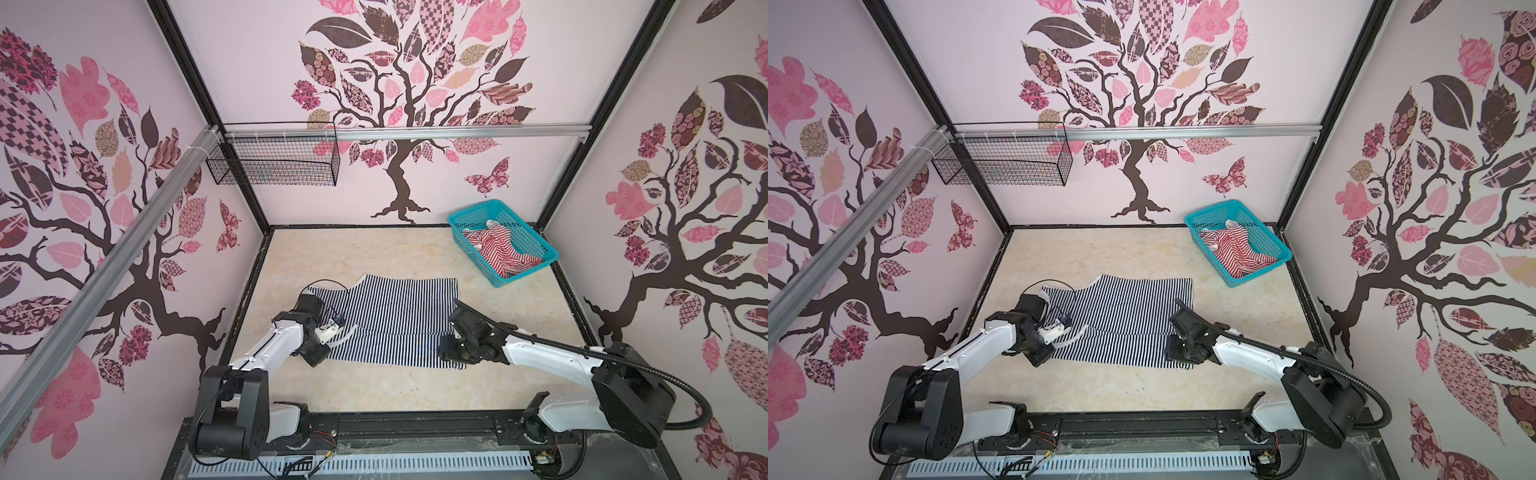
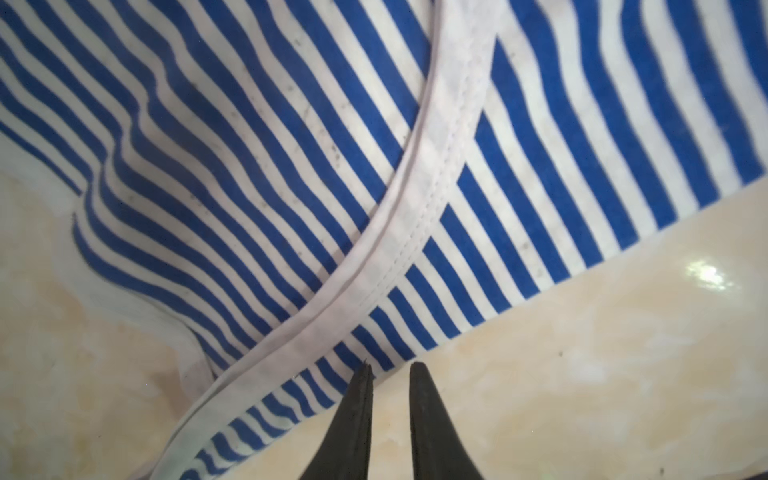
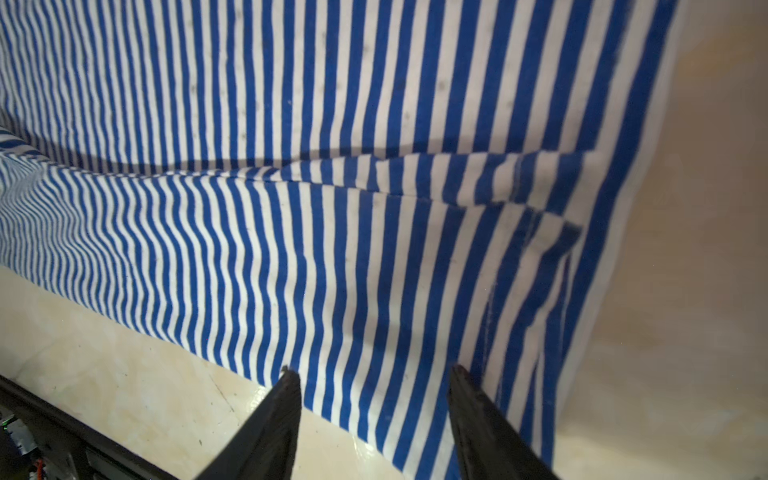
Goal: Fold and stack the tank tops
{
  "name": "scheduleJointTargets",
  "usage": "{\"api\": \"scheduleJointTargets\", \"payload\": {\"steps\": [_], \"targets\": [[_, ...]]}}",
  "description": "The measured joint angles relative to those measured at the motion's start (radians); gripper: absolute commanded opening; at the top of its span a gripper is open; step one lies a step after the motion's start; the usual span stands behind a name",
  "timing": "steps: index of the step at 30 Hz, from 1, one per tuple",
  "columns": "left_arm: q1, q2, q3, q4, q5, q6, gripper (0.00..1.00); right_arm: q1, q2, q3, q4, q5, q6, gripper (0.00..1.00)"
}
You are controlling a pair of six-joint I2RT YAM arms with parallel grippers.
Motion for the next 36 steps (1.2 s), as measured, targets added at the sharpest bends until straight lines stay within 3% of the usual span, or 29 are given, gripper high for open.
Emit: {"api": "scheduleJointTargets", "payload": {"steps": [8,12,13,14,15,23,27,36], "targets": [[0.0,0.055,0.334,-0.046,0.124,-0.126,0.33,-0.037,0.001,0.279,-0.09,0.084,-0.042,0.74],[0.0,0.245,0.565,-0.019,0.198,-0.217,0.38,-0.191,0.092,0.396,-0.085,0.117,-0.099,0.75],[0.0,0.299,0.618,-0.014,0.214,-0.236,0.42,-0.227,0.131,0.422,-0.086,0.125,-0.114,0.76],[0.0,0.361,0.672,-0.006,0.229,-0.254,0.53,-0.259,0.179,0.452,-0.089,0.137,-0.13,0.76],[-0.001,0.423,0.723,0.003,0.242,-0.274,0.56,-0.291,0.234,0.488,-0.093,0.152,-0.146,0.76],[-0.004,0.826,1.069,-0.005,0.315,-0.426,0.55,-0.323,0.575,0.752,-0.136,0.255,-0.229,0.74],[-0.011,0.903,1.144,-0.021,0.336,-0.458,0.55,-0.325,0.667,0.833,-0.16,0.282,-0.251,0.69],[-0.049,0.972,1.191,-0.037,0.324,-0.469,0.54,-0.351,0.708,0.843,-0.18,0.304,-0.271,0.59]]}}
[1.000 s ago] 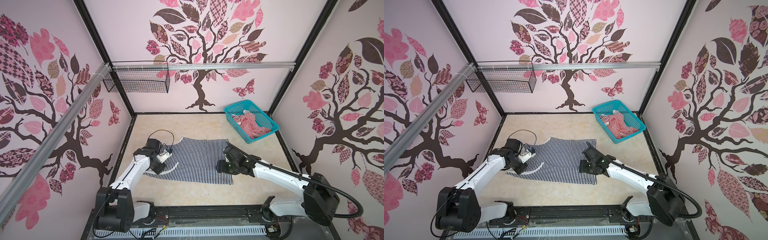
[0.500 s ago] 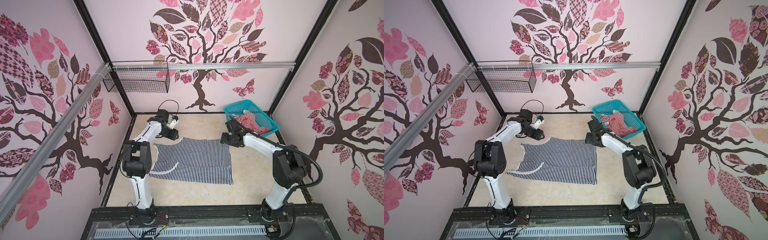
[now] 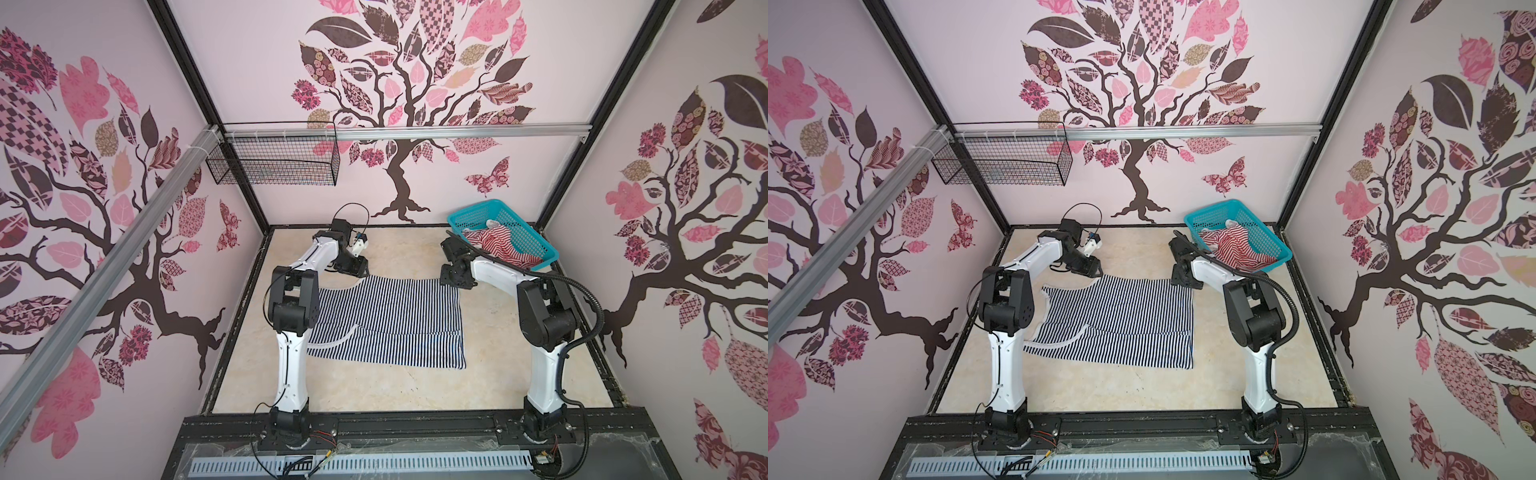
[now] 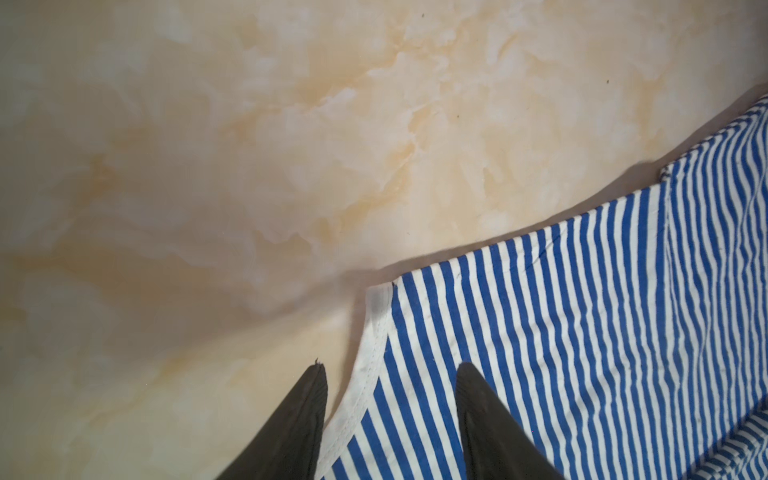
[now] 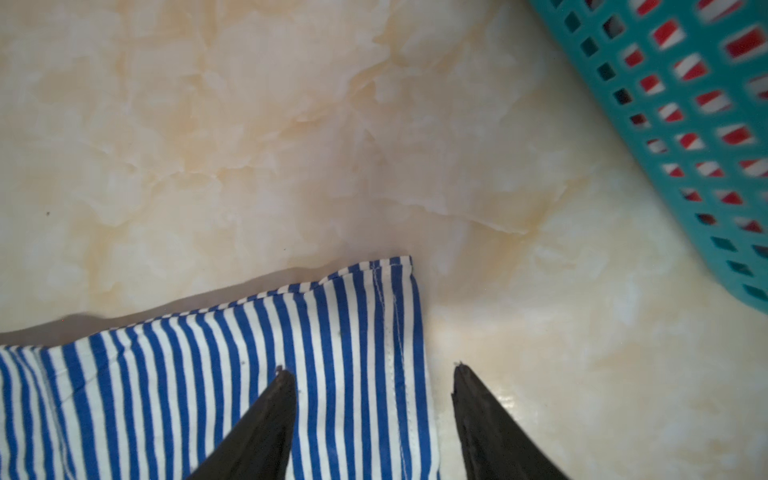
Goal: Fold and stack the tank tops
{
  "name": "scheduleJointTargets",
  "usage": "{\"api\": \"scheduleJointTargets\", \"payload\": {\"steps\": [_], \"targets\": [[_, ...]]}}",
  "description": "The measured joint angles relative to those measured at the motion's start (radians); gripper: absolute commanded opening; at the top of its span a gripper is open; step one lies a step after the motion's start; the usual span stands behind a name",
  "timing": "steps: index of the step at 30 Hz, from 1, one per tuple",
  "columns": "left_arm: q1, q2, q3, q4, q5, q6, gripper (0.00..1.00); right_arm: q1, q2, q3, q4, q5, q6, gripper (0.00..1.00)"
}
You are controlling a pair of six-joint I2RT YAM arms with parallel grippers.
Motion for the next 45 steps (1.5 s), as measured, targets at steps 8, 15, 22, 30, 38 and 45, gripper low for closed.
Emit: {"api": "scheduleJointTargets", "payload": {"steps": [8,15,22,30,38,45], "targets": [[0.0,0.048,0.016,-0.005,-0.004,-0.006,0.57,-0.032,0.04,0.011,0.01,-0.012,-0.011,0.55],[-0.006,0.049,0.021,-0.002,-0.023,-0.008,0.57,-0.06,0.116,0.077,0.028,-0.044,-0.023,0.36],[-0.015,0.093,0.08,-0.004,-0.03,-0.011,0.57,-0.061,0.118,0.076,0.044,-0.076,-0.018,0.21],[-0.033,0.113,0.112,0.002,-0.047,-0.019,0.46,-0.061,0.118,0.075,0.053,-0.1,-0.014,0.38],[-0.037,0.121,0.122,-0.003,-0.041,-0.037,0.13,-0.061,0.118,0.075,0.049,-0.098,-0.025,0.13],[-0.037,0.127,0.13,-0.007,-0.032,-0.037,0.06,-0.061,0.114,0.064,0.056,-0.098,-0.026,0.0]]}}
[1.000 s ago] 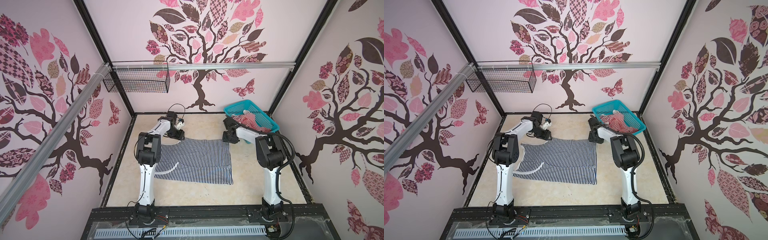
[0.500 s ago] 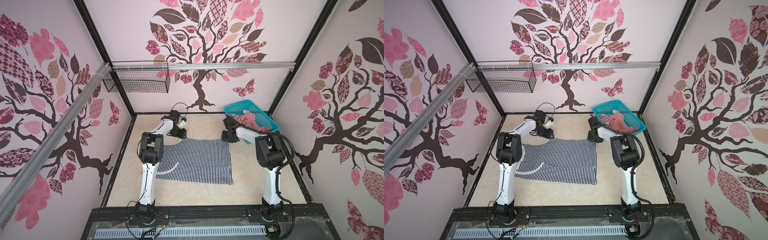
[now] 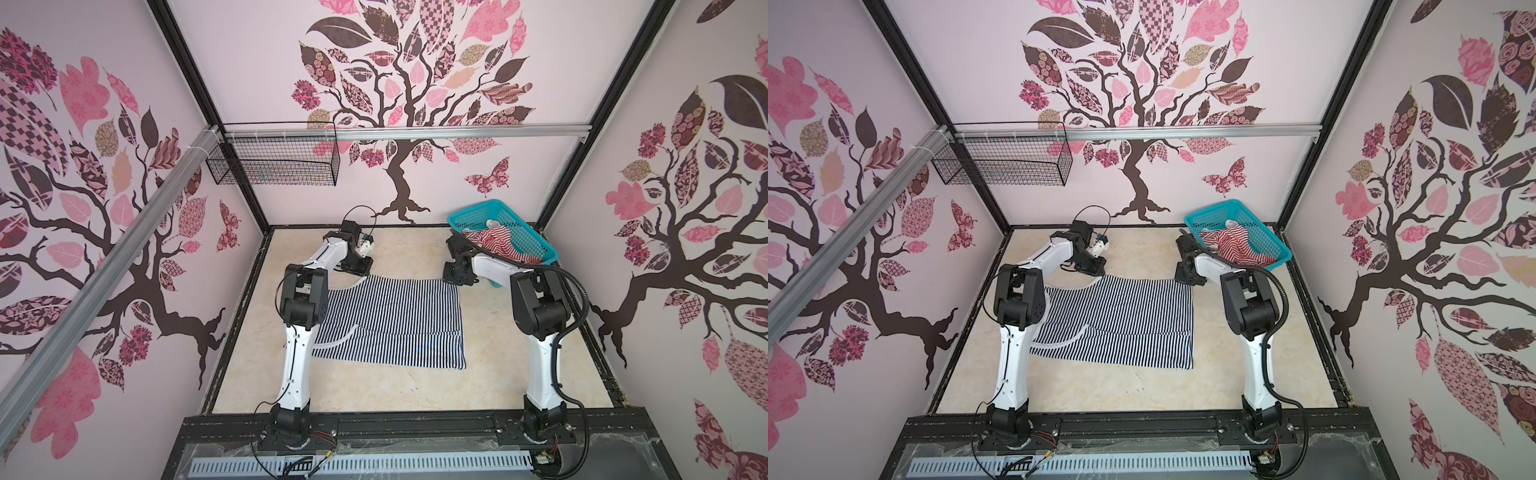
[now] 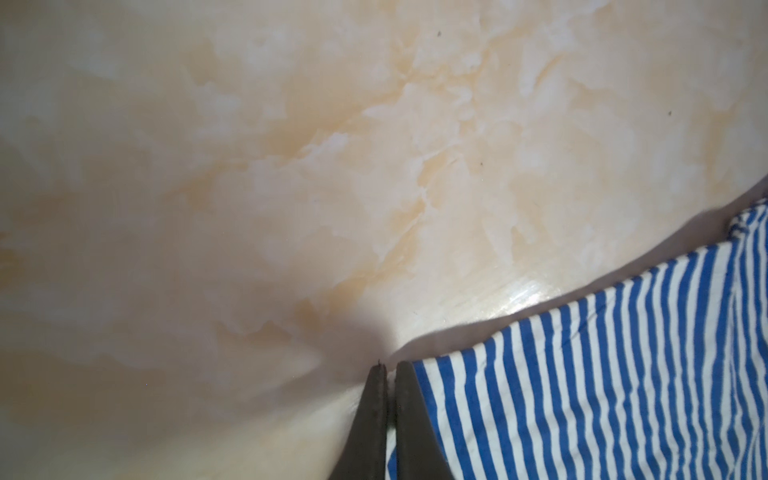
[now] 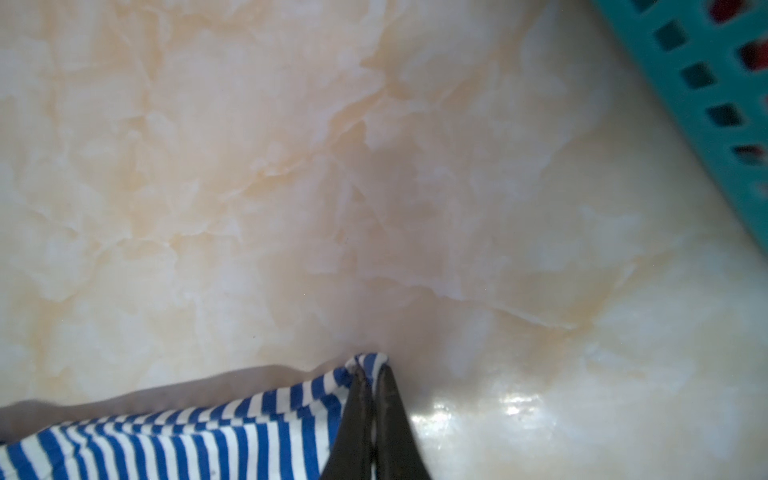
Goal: Fold and stack the tank tops
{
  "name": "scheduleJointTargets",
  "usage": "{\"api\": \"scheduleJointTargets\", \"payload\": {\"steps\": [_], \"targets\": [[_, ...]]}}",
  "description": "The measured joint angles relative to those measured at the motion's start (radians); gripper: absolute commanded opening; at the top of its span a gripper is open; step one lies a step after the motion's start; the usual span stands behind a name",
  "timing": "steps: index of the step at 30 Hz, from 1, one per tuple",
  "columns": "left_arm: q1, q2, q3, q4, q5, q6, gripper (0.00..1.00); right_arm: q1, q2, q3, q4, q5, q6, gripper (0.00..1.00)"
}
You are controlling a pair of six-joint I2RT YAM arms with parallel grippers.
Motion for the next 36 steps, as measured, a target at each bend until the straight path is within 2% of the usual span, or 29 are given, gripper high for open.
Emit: {"api": "scheduleJointTargets", "payload": {"steps": [4,13,23,36], "targets": [[0.0,-0.012,-0.016,0.005,0.009,0.001,0.05,0.0,-0.043,-0.057,0.023,-0.005,0.001,0.0],[0.0,-0.214,-0.222,0.055,0.02,0.002,0.04,0.0,-0.27,-0.239,0.072,-0.06,0.016,0.0],[0.0,-0.34,-0.359,0.113,0.03,0.004,0.04,0.007,-0.381,-0.358,0.109,-0.118,0.034,0.0],[0.0,-0.488,-0.567,0.152,0.026,0.03,0.04,0.033,-0.563,-0.541,0.142,-0.133,0.061,0.0]]}}
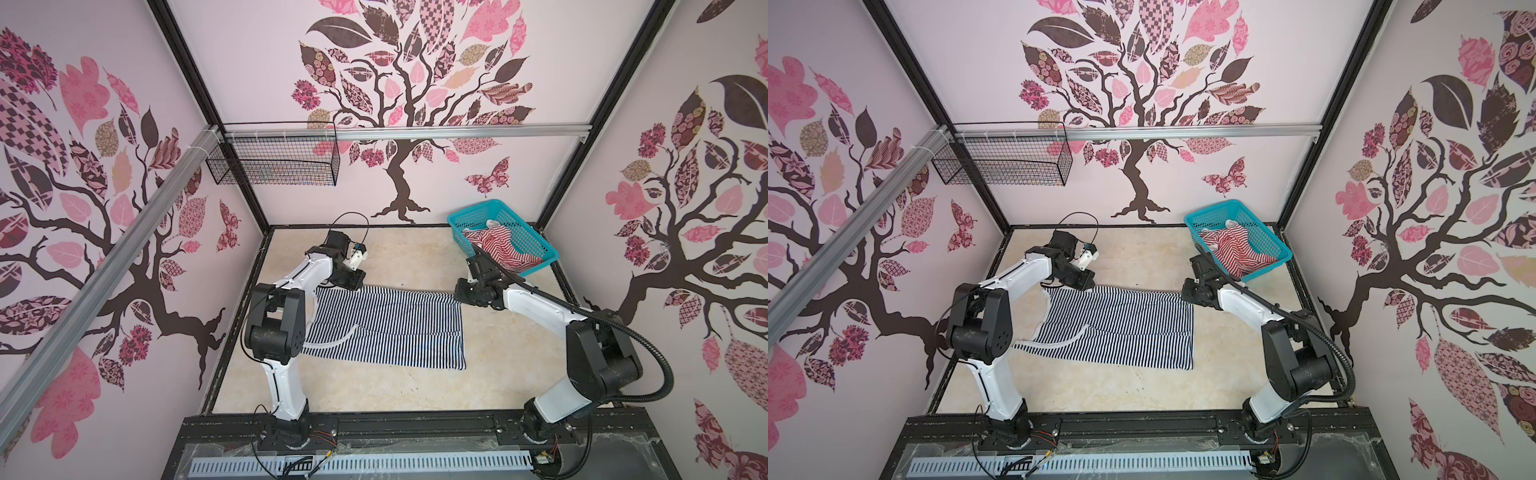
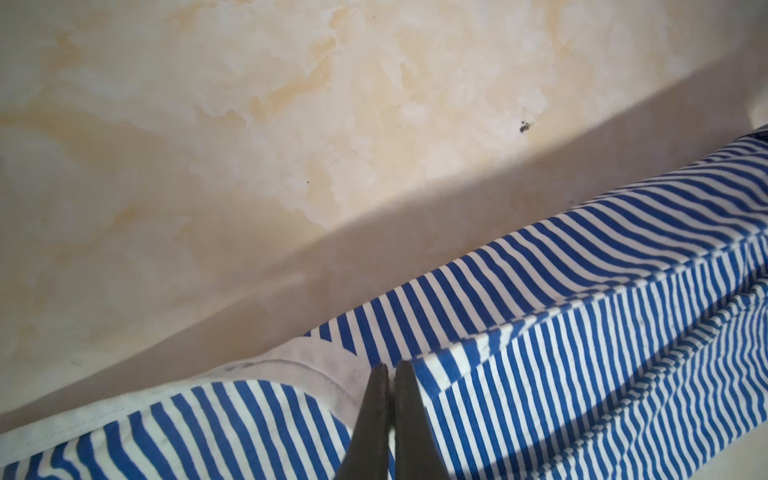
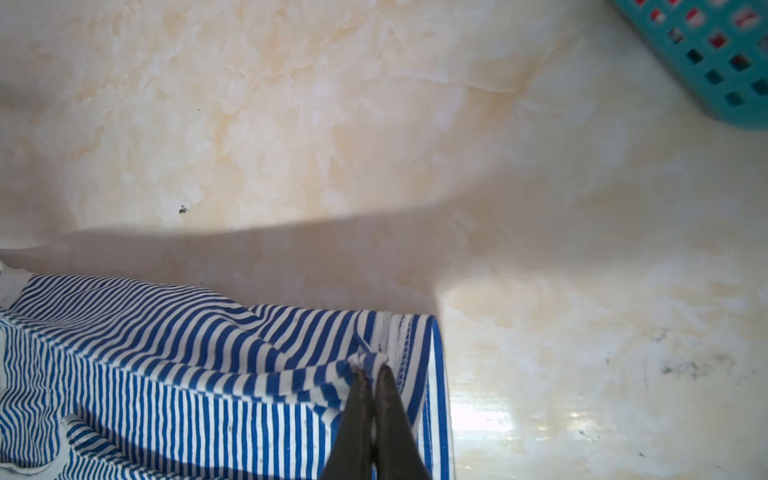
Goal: Fold and stack the tank tops
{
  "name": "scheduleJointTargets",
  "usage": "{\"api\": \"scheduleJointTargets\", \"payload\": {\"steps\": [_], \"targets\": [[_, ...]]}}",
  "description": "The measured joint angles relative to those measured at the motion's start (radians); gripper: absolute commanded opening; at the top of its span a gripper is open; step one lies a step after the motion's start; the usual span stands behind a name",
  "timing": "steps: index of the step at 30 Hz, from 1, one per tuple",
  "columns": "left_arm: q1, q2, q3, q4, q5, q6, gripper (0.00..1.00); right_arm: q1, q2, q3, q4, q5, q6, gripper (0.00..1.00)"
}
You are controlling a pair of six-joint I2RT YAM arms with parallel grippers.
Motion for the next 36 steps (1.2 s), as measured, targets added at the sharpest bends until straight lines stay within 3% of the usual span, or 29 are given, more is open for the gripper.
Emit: {"api": "scheduleJointTargets", "payload": {"steps": [24,26,30,32,36], "targets": [[-0.001,-0.124,-0.315,0.05,0.033,0.032,0.12,0.071,-0.035,-0.2,0.065,-0.027,0.04,0.02],[-0.001,-0.134,-0.33,0.055,0.034,0.033,0.15,0.074,-0.035,-0.214,0.069,-0.027,0.044,0.1],[-0.001,-0.154,-0.362,0.058,0.045,0.042,0.24,0.078,-0.035,-0.222,0.073,-0.022,0.055,0.41],[-0.001,-0.169,-0.381,0.053,0.052,0.05,0.26,0.078,-0.043,-0.224,0.069,-0.02,0.053,0.48],[-0.001,-0.225,-0.415,0.039,0.055,0.07,0.29,0.079,-0.097,-0.224,0.058,-0.016,0.062,0.49]]}}
